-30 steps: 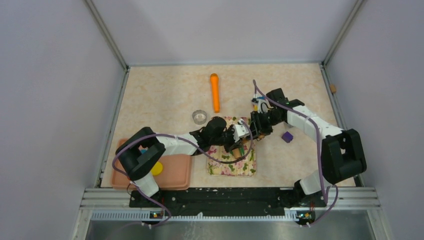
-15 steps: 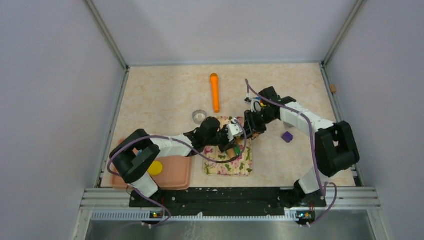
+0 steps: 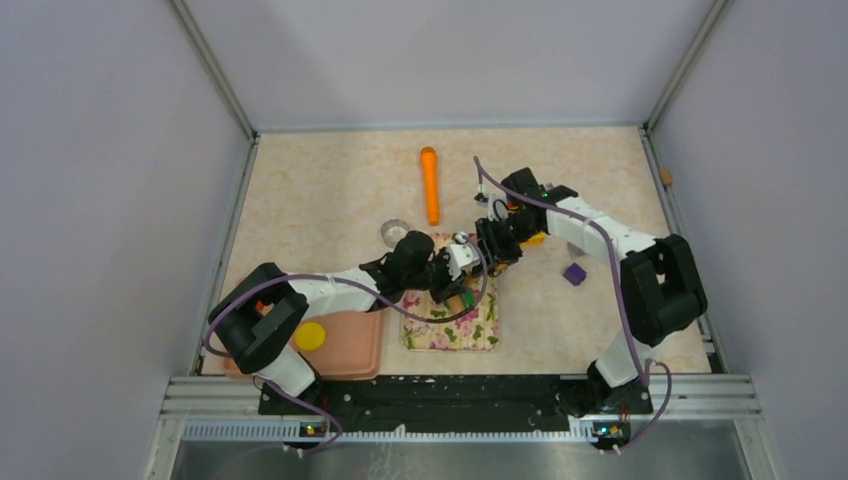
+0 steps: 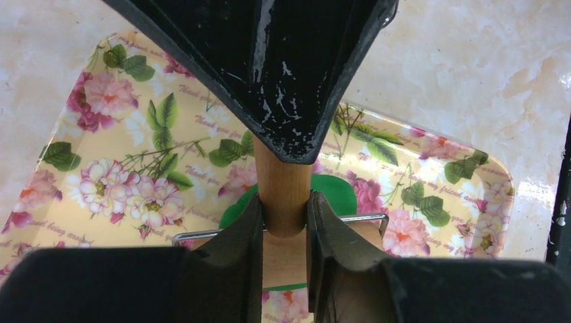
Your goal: Roll out the dumpling wrappers from the dough
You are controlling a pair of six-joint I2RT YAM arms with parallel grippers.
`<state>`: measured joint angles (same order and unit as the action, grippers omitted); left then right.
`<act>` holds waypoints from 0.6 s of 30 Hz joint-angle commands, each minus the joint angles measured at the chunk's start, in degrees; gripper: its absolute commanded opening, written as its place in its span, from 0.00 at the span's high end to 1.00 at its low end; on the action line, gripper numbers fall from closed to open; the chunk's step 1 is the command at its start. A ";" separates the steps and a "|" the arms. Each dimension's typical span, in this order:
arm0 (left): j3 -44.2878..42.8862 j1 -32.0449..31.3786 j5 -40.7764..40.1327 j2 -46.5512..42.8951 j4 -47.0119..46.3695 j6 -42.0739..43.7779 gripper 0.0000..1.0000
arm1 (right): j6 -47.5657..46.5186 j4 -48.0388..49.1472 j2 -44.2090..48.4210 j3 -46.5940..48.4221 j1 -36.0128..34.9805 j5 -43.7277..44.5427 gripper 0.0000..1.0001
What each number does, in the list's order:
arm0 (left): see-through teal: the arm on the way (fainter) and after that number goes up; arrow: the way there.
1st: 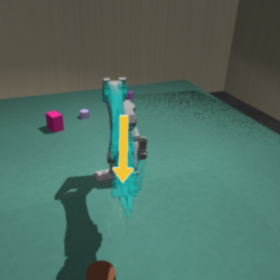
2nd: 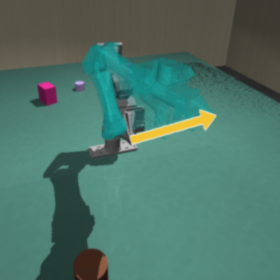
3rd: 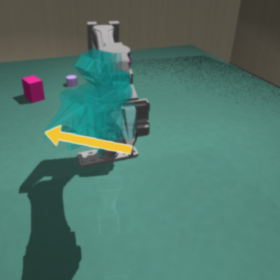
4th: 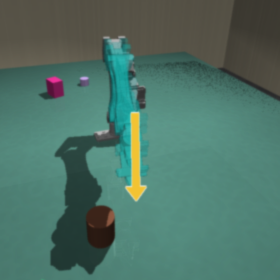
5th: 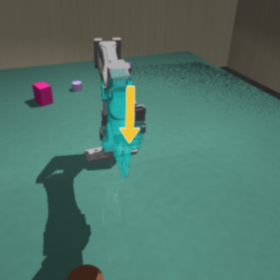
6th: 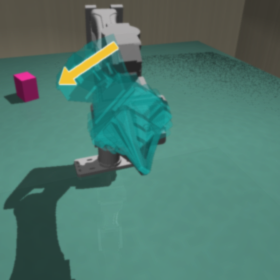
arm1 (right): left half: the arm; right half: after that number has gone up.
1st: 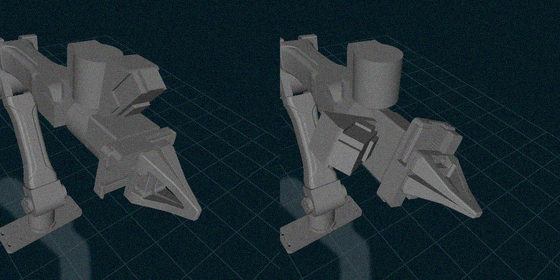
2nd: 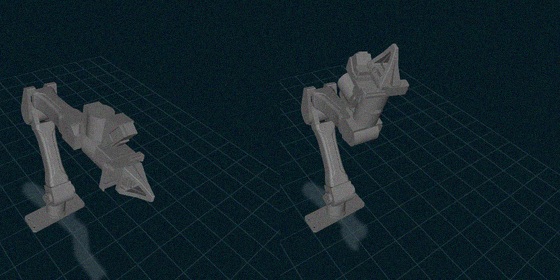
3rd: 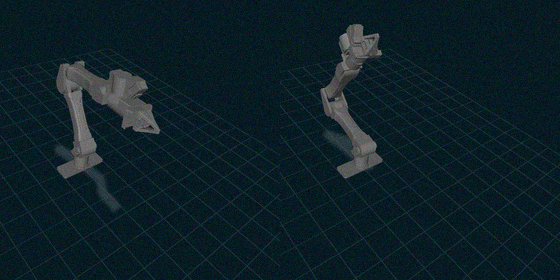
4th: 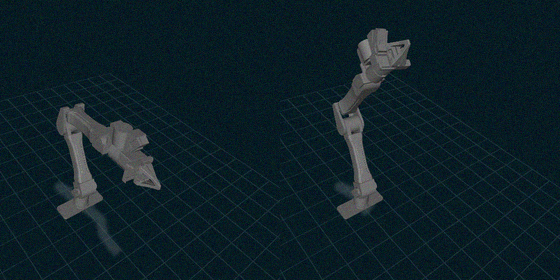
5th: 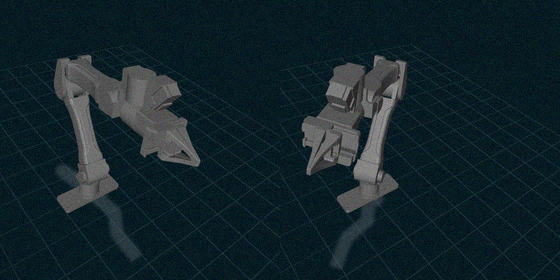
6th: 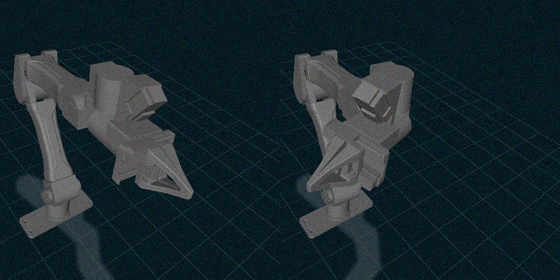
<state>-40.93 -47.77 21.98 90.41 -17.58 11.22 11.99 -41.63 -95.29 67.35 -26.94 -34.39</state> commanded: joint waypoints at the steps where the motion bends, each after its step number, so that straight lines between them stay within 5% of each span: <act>1: -2.44 0.00 0.46 -0.83 6.14 0.87 1.00 | -4.41 -2.18 -0.34 4.00 -2.18 12.28 1.00; 18: -8.43 -0.36 2.97 0.30 8.57 1.49 1.00 | -7.63 -5.21 7.95 2.73 1.43 11.18 1.00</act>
<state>-47.72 -48.45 23.44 92.62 -11.84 12.49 7.53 -47.55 -90.98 69.78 -27.31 -27.70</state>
